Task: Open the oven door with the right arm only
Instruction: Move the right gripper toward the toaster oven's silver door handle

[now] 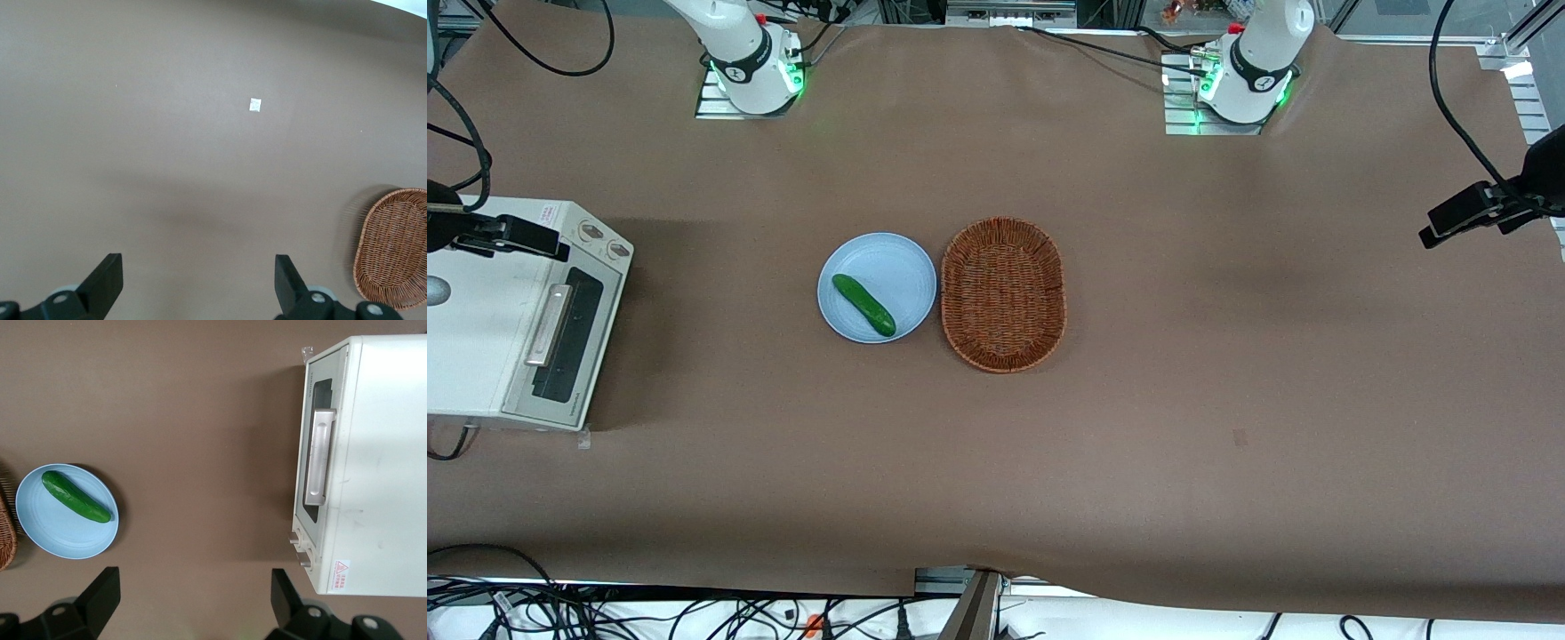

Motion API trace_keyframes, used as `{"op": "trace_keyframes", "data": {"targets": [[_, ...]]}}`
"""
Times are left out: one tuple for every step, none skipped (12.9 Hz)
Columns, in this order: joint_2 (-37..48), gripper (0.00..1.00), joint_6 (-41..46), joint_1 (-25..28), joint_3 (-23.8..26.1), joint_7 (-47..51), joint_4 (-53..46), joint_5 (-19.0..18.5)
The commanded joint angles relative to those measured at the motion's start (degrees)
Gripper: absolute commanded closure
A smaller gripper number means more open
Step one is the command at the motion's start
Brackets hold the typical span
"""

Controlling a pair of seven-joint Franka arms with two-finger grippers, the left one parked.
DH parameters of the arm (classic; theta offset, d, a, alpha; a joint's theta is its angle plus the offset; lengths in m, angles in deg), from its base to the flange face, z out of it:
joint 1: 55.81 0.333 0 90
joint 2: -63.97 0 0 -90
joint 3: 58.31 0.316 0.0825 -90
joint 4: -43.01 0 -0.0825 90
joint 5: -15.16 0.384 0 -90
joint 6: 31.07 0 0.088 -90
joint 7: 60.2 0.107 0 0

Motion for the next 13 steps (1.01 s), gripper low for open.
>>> {"op": "trace_keyframes", "data": {"targets": [[1.4, 0.00, -0.3, -0.2, 0.9, -0.7, 0.9, -1.0], [1.4, 0.00, -0.3, -0.1, 0.9, -0.7, 0.9, -1.1], [1.4, 0.00, -0.3, -0.1, 0.9, -0.8, 0.9, -1.1], [1.3, 0.00, -0.3, -0.1, 0.9, -0.8, 0.9, -1.1], [1.2, 0.00, -0.1, 0.1, 0.9, -0.8, 1.0, -1.1], [1.1, 0.00, 0.1, 0.8, 0.9, -0.8, 1.4, -1.1], [0.9, 0.00, 1.2, 0.9, 0.9, -0.8, 1.4, -1.1], [0.4, 0.00, 2.6, 1.0, 0.9, -0.7, 1.4, -1.1], [0.0, 0.00, 2.9, 1.1, 0.9, -0.8, 1.6, -1.1], [-0.1, 0.00, 3.0, 1.1, 1.1, -0.9, 1.9, -1.1], [-0.5, 0.00, 2.9, 1.6, 1.2, -1.2, 2.4, -1.2], [-1.1, 0.00, 2.9, 1.8, 1.1, -1.3, 2.9, -1.3], [-1.7, 0.00, 2.8, 1.9, 1.1, -1.2, 3.1, -1.7]]}}
